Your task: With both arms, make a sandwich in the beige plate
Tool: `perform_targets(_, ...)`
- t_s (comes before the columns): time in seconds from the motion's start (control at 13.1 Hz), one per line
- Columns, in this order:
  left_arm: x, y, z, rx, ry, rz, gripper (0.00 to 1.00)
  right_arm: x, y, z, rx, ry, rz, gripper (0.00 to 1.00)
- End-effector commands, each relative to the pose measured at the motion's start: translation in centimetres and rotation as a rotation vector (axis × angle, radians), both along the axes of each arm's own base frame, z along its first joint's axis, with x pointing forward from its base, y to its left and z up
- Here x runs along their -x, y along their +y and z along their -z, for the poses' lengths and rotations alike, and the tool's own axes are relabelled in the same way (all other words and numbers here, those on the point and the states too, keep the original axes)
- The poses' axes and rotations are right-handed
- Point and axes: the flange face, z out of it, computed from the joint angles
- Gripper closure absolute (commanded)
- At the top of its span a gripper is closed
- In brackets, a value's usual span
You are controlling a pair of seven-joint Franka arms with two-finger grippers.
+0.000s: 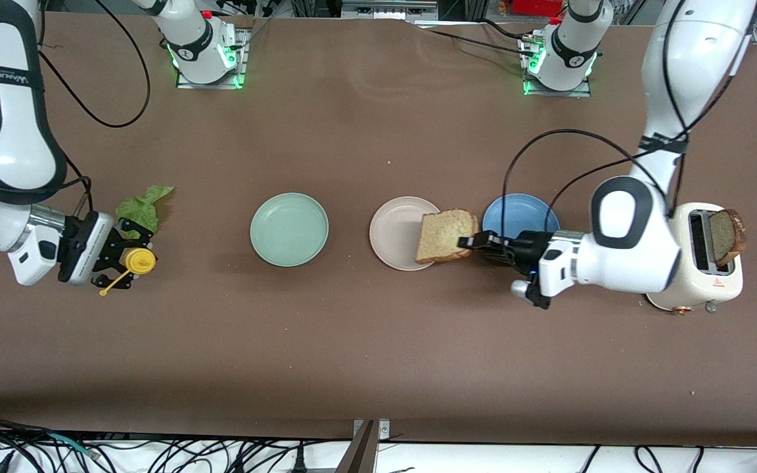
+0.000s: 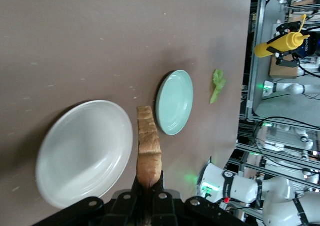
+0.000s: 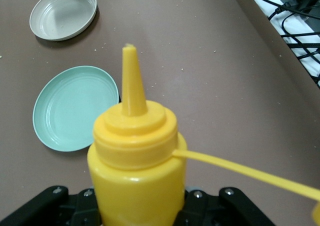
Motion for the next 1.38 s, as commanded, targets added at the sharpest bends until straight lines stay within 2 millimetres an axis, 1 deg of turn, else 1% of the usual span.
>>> perform_targets(0.0,-0.2,-2.2,2.6,0.058,0.001,0.009,1.0,-0.5,2.0,-2.1,0.025,0.016,0.055,0.78)
perform_targets(0.15,0.3,-2.6,5.1,0.071,0.049,0.005,1.0,-0.9,3.7,-3.2,0.099,0.026,0.067,0.78)
perform_targets(0.31,1.0,-3.1,7.3,0.086,0.102,0.004,1.0,-0.8,5.3,-3.3,0.122,0.035,0.075,0.78)
perform_targets(0.38,1.3,-3.5,7.8,0.087,0.113,0.01,1.0,-0.9,5.8,-3.4,0.124,0.03,0.087,0.78)
perform_targets(0.54,2.1,-4.3,8.9,0.082,0.134,0.023,1.0,-0.8,7.3,-3.5,0.15,0.032,0.109,0.78)
perform_targets(0.61,2.7,-5.1,9.5,0.079,0.145,0.036,1.0,-0.8,8.0,-3.5,0.173,0.035,0.116,0.78)
perform_targets(0.69,3.2,-5.3,10.1,0.076,0.156,0.043,1.0,-0.7,8.4,-3.5,0.182,0.039,0.12,0.78)
perform_targets(0.84,3.5,-5.3,11.1,0.07,0.17,0.046,1.0,-0.7,9.0,-3.5,0.184,0.035,0.117,0.78)
perform_targets(1.07,3.9,-5.1,12.3,0.054,0.185,0.053,1.0,-0.8,9.0,-3.4,0.186,0.034,0.129,0.78)
perform_targets(1.15,4.0,-5.0,12.7,0.056,0.193,0.05,0.86,-0.8,9.2,-3.5,0.188,0.028,0.129,0.78)
perform_targets(1.22,3.9,-4.7,13.2,0.057,0.201,0.043,0.31,-0.8,9.6,-3.4,0.19,0.026,0.124,0.78)
perform_targets(1.3,3.9,-4.3,13.4,0.057,0.206,0.034,0.0,-0.8,9.7,-3.3,0.19,0.023,0.124,0.78)
